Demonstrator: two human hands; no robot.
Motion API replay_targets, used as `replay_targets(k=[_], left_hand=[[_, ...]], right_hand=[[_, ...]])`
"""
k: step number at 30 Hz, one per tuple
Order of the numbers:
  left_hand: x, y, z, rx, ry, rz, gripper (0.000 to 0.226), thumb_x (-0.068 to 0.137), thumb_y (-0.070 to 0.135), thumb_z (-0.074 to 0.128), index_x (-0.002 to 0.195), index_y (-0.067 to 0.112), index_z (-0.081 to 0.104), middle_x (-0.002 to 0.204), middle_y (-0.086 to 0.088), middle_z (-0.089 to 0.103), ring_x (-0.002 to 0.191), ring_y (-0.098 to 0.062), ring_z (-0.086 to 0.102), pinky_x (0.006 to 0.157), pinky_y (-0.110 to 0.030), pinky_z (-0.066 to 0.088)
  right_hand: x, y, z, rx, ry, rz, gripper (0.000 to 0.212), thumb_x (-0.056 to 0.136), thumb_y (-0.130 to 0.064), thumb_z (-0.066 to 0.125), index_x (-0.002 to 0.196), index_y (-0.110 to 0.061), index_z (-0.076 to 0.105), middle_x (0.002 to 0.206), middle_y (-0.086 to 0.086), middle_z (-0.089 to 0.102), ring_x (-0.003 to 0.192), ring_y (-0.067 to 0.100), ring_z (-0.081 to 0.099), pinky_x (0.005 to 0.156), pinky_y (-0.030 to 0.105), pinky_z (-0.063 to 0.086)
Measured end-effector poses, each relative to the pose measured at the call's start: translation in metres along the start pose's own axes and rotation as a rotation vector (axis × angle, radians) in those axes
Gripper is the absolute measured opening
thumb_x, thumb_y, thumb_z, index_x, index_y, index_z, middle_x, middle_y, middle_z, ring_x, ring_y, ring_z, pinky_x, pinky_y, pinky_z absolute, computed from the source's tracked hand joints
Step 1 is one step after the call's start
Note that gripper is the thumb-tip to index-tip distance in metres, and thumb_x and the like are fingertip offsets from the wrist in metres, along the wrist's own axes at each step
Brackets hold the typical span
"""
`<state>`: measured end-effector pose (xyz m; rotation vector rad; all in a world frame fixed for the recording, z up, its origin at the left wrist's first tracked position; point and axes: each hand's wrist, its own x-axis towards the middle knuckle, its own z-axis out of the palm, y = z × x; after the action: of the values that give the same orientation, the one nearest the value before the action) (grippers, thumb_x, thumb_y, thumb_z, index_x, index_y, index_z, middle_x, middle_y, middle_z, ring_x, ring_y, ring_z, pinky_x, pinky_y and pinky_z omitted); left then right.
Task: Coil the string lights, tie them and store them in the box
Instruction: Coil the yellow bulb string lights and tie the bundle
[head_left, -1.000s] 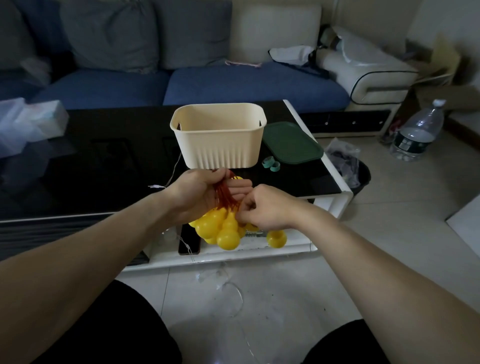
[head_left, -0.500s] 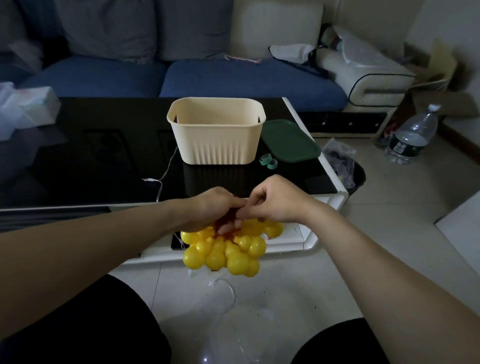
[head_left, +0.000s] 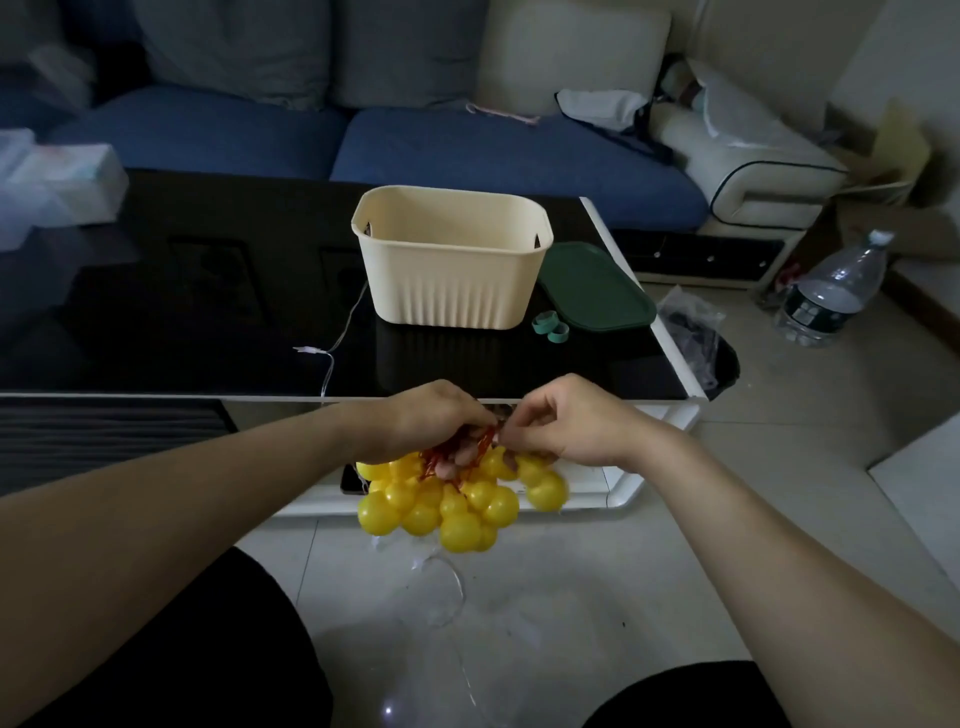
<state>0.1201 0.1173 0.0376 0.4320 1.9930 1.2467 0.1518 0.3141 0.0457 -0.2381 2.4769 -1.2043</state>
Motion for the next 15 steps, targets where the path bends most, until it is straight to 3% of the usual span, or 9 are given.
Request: replay_targets(k=[6, 10, 13, 15], left_hand=[[-0.0024, -0.0022, -0.0081, 0.018, 0.111, -0.003, 0.047, 0.103, 0.03, 0.046, 0.06, 0.011, 0.044, 0.055, -0.015, 0.053, 0.047, -0.026, 0.047, 0.056, -0.031, 0.045], [-0.0039, -0.0038, -0.0072, 0.056, 0.157, -0.034, 0.062, 0.104, 0.04, 0.041, 0.051, 0.007, 0.045, 0.049, -0.017, 0.05, 0.043, -0.025, 0.045, 0.058, -0.033, 0.045], [-0.005, -0.0017, -0.0061, 0.049, 0.177, -0.025, 0.057, 0.101, 0.033, 0.047, 0.05, 0.005, 0.048, 0.046, -0.015, 0.048, 0.039, -0.024, 0.042, 0.054, -0.032, 0.041], [-0.006, 0.0003, -0.0048, 0.02, 0.168, -0.007, 0.054, 0.099, 0.034, 0.052, 0.052, 0.006, 0.051, 0.045, -0.013, 0.046, 0.039, -0.023, 0.04, 0.048, -0.029, 0.038]], right_hand=[[0.0032, -0.0002, 0.0051, -0.017, -0.066, 0.05, 0.013, 0.089, -0.029, 0.075, 0.086, -0.017, 0.079, 0.084, 0.009, 0.076, 0.079, 0.017, 0.07, 0.08, 0.042, 0.059], [0.0047, -0.0011, 0.0063, -0.063, 0.001, 0.012, 0.009, 0.084, -0.029, 0.081, 0.085, -0.021, 0.076, 0.081, 0.0, 0.076, 0.072, 0.006, 0.07, 0.07, 0.032, 0.057], [0.0079, -0.0062, 0.0085, 0.013, 0.072, -0.047, 0.034, 0.076, -0.018, 0.088, 0.104, -0.021, 0.069, 0.097, -0.004, 0.072, 0.071, -0.003, 0.066, 0.07, 0.023, 0.053], [0.0091, -0.0076, 0.0117, 0.12, 0.056, -0.056, 0.047, 0.075, -0.009, 0.087, 0.116, -0.018, 0.065, 0.108, 0.002, 0.07, 0.071, 0.002, 0.068, 0.07, 0.026, 0.056]])
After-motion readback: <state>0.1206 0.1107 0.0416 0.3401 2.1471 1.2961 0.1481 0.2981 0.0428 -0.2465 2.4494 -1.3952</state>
